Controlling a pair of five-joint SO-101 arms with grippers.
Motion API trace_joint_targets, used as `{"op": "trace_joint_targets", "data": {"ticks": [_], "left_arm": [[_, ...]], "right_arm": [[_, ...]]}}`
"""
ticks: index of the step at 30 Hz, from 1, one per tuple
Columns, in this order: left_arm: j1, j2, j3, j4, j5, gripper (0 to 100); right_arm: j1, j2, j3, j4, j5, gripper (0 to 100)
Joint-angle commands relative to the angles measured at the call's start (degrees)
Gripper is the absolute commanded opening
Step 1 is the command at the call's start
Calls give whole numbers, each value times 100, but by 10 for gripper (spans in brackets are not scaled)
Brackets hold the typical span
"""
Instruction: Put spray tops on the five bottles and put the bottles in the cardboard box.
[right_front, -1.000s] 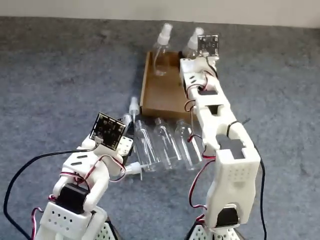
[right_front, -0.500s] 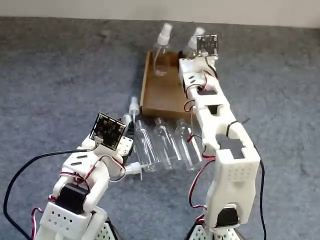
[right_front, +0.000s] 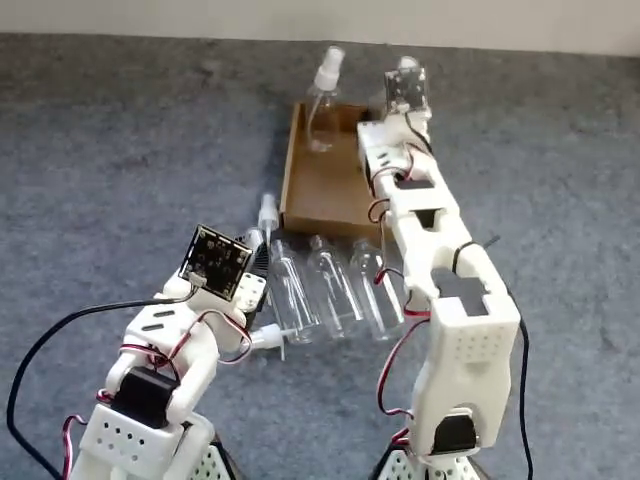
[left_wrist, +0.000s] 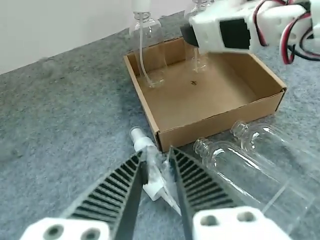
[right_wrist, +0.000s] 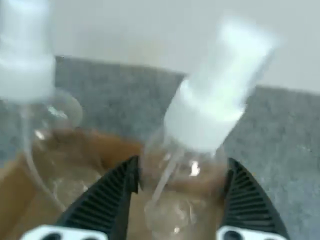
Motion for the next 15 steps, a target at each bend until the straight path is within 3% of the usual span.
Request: {"op": "trace_joint_targets", "data": {"ticks": [1,15], "left_arm": [[-48,-66,-31,-149,-35,32],[-48,-66,-31,-149,-35,32]], "right_arm": [[-66,-92,-224,110,70,227],[-66,-593,-215,127,53,228]]}}
